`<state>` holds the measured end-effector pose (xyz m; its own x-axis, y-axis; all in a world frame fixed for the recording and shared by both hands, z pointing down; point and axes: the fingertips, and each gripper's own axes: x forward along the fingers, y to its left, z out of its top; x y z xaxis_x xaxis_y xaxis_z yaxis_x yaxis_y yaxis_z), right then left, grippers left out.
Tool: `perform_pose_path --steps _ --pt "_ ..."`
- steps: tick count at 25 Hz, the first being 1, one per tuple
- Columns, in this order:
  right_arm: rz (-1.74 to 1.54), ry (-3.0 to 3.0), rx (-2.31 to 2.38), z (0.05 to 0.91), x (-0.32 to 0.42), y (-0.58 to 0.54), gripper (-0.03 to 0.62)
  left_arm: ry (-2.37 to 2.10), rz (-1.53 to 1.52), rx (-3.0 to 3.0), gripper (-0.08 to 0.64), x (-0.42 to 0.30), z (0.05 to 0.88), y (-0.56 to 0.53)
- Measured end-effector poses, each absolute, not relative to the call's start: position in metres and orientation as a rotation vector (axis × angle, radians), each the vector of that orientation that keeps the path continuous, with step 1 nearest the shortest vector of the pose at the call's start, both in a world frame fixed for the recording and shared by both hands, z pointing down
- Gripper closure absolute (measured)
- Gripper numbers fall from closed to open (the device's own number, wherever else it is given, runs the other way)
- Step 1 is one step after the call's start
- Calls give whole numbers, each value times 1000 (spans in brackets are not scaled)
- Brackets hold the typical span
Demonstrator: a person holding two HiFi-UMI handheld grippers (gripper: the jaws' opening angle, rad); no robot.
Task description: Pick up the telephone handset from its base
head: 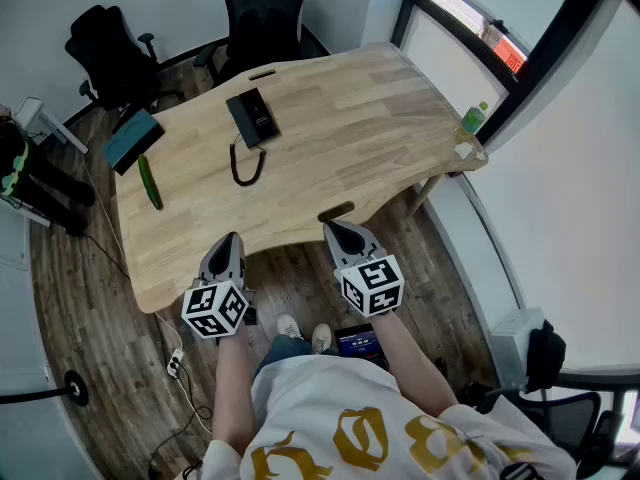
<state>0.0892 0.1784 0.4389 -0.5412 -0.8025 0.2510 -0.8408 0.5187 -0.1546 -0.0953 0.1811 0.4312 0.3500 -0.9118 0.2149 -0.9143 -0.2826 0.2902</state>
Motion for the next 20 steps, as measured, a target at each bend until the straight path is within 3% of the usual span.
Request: perform_pose_path --steps 20 --pt "472 -2673 1372 436 96 174 587 -1655 -28 2239 554 -99 420 178"
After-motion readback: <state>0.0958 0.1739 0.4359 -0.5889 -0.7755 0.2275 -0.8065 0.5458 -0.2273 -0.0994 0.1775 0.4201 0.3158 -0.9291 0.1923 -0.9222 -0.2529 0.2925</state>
